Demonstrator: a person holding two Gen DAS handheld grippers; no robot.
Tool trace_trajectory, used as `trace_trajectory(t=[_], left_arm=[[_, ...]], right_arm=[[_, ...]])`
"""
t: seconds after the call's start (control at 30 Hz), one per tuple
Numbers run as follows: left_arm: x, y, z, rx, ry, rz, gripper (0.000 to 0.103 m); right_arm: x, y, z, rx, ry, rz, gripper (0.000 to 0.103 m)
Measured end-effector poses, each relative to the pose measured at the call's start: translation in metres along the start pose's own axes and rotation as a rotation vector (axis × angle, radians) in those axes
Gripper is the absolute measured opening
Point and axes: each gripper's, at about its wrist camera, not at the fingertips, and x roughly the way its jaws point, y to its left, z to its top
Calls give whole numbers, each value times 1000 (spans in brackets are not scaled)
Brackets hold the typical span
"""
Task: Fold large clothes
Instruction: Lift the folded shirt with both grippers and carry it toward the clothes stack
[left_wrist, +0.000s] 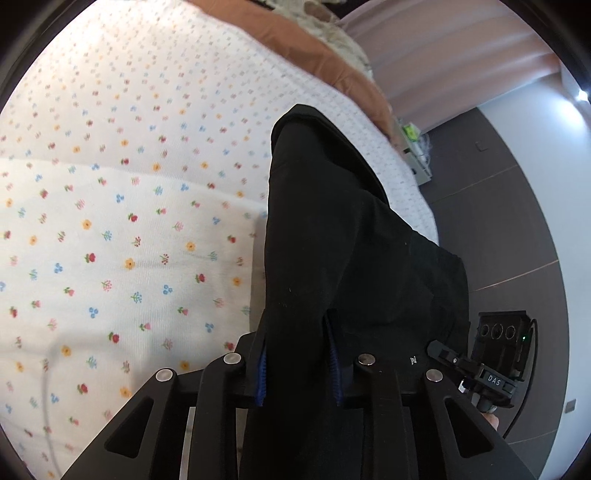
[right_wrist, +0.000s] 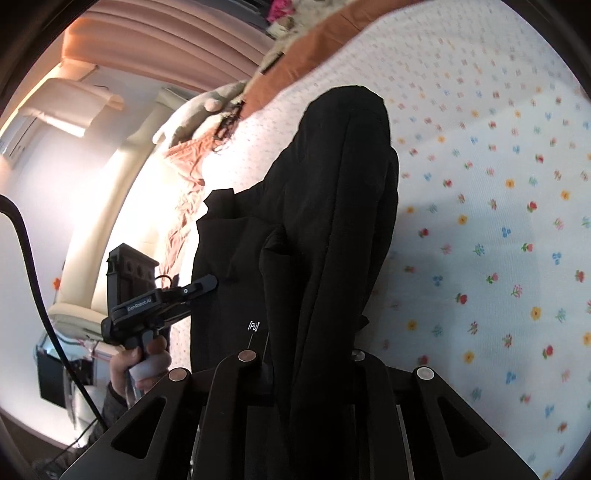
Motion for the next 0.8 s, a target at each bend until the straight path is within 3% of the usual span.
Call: trace_trajectory(t=[0.8], left_arm=[[-114,-73,-51,130,-169,-122,26]], right_arm=[[-100,111,-53,-166,-232,10,17]])
